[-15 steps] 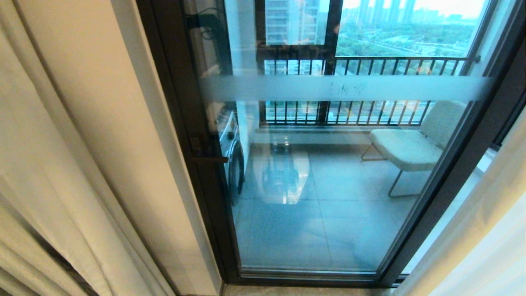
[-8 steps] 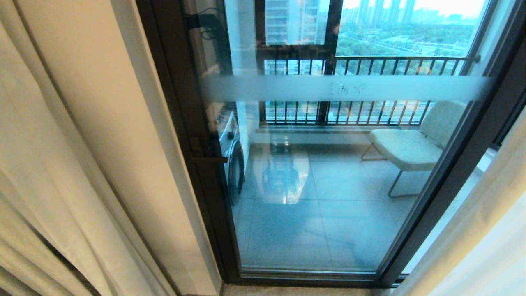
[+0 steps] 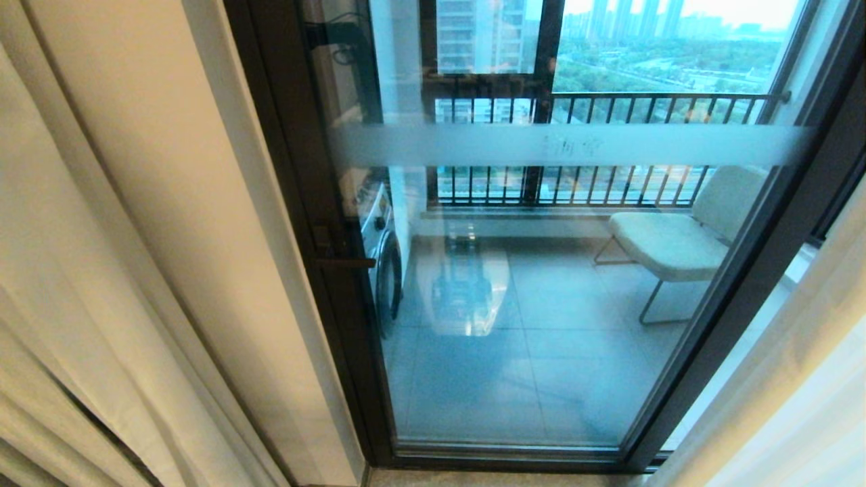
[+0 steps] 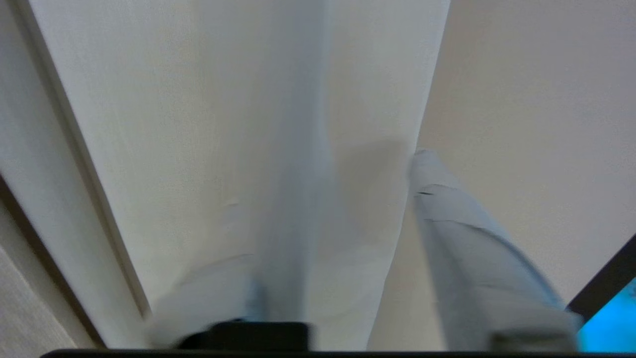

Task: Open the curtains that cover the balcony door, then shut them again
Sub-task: Pull the inner curtains open on both sides

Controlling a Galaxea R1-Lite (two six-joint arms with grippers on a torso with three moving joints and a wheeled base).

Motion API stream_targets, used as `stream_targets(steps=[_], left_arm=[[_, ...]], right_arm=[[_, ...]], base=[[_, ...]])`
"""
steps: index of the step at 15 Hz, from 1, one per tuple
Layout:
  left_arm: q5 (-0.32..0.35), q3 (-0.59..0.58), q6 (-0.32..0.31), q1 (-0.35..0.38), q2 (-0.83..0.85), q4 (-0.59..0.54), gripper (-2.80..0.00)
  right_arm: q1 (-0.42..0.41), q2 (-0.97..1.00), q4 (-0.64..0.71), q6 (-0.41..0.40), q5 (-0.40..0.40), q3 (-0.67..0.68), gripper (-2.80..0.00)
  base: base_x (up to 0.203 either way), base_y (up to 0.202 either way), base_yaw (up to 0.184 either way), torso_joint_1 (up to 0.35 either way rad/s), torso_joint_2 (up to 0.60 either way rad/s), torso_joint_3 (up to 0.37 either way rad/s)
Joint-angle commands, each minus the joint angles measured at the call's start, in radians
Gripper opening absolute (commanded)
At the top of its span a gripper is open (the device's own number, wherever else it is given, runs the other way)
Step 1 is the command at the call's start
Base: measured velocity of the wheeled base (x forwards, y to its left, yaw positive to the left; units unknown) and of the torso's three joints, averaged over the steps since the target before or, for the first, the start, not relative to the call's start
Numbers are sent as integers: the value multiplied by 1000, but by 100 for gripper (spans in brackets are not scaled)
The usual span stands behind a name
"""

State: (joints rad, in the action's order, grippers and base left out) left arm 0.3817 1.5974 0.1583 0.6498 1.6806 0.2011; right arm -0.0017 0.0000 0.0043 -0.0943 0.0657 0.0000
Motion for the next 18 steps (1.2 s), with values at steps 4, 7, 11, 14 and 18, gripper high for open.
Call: stream_targets(steps=[4, 7, 11, 14, 18], left_arm=[[2, -72, 2, 2, -75, 3, 0], [1, -127, 3, 6, -129, 3, 0], [-1, -202, 3, 17, -192, 3, 0], [0, -237, 3, 29, -220, 3, 0], [-3, -292, 3, 33, -264, 2, 0]], right_arm=[[0, 0, 0, -1, 0, 0, -280], [0, 0, 0, -1, 2, 0, -280], [0, 0, 0, -1, 2, 0, -280], [0, 0, 0, -1, 1, 0, -280], [0, 0, 0, -1, 0, 0, -280]], base=[[0, 0, 0, 0, 0, 0], [0, 0, 0, 0, 0, 0], [0, 0, 0, 0, 0, 0], [0, 0, 0, 0, 0, 0], [0, 0, 0, 0, 0, 0]])
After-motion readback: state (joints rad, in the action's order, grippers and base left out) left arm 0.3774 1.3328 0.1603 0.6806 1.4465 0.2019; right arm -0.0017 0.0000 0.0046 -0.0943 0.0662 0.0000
